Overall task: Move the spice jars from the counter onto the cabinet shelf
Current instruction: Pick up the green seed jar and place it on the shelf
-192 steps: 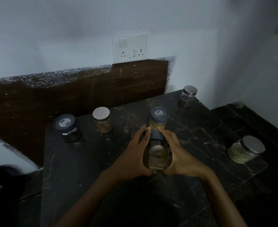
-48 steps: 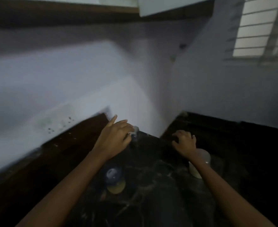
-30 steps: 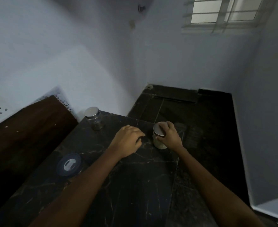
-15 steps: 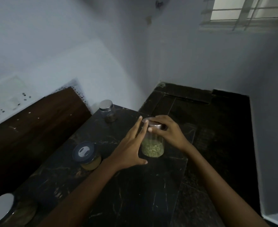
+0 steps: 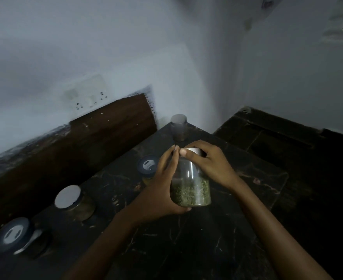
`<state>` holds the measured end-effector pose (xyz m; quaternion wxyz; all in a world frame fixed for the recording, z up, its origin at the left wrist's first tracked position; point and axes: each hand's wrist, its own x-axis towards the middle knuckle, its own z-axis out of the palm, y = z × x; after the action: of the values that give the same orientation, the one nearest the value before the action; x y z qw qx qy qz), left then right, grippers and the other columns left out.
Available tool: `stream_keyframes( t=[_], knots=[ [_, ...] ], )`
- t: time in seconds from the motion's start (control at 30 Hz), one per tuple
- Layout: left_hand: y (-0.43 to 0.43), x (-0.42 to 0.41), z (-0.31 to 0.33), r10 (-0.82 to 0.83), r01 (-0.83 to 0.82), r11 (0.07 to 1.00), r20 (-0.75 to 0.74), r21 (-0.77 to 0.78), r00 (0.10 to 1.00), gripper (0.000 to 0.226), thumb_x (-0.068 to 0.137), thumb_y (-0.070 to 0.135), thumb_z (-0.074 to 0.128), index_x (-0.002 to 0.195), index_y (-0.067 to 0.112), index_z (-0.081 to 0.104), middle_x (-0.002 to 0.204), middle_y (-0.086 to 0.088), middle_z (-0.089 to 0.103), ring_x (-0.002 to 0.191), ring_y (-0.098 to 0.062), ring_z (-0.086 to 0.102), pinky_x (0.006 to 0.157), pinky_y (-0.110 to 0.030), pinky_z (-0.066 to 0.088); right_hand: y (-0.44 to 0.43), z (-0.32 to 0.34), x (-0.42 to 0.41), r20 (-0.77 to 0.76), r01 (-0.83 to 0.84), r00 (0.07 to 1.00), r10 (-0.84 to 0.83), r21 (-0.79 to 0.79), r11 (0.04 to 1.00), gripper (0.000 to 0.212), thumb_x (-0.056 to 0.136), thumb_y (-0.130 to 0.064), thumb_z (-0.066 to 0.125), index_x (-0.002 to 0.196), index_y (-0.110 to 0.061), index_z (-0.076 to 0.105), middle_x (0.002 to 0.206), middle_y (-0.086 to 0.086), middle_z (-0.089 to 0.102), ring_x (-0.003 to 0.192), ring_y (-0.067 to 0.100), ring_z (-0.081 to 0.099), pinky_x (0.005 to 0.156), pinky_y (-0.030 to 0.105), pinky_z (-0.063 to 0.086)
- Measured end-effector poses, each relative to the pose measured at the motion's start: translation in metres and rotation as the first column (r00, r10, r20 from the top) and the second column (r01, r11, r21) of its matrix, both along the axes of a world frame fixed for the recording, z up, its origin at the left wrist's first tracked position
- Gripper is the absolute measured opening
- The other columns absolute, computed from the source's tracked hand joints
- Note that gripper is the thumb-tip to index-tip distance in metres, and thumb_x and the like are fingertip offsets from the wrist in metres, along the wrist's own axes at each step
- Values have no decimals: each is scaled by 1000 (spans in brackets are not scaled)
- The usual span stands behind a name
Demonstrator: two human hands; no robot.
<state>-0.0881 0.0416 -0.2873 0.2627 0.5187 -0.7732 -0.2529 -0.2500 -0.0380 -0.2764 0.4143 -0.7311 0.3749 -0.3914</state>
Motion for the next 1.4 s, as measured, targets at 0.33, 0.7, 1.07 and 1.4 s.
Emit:
stream_keyframes(
  t=[0.33,0.7,1.07,1.4],
  knots=[
    [60,52,4,225,-216,974,-319,65,921,128,60,31,86,140,54,-11,151,29,-3,139,-12,29,104,-41,43,24,13,12,-100,-571,789,606,245,783,116,61,-31,84,141,-52,3,148,-25,15,128,-3,37,100,23,44],
    [64,65,2,271,-262,962,-181,71,945,134,58,42,85,141,44,-20,150,27,-20,143,0,-7,116,-40,22,36,6,42,-235,-526,817,526,68,848,133,52,-24,90,144,-43,-3,146,-26,0,138,3,16,109,35,38],
    [51,57,12,266,-265,963,14,-50,964,121,60,48,80,140,52,-10,146,28,-19,140,-1,4,110,-26,32,29,6,36,-274,-554,790,549,66,830,134,56,-24,88,144,-41,-12,145,-35,-18,140,0,2,108,18,32],
    [59,50,21,215,-218,976,-208,12,954,126,59,39,84,147,37,-7,152,20,-14,141,4,-1,106,-34,41,21,10,22,-136,-553,807,575,169,816,132,51,-16,90,143,-47,0,149,-24,11,134,-3,28,105,19,38]
  ],
)
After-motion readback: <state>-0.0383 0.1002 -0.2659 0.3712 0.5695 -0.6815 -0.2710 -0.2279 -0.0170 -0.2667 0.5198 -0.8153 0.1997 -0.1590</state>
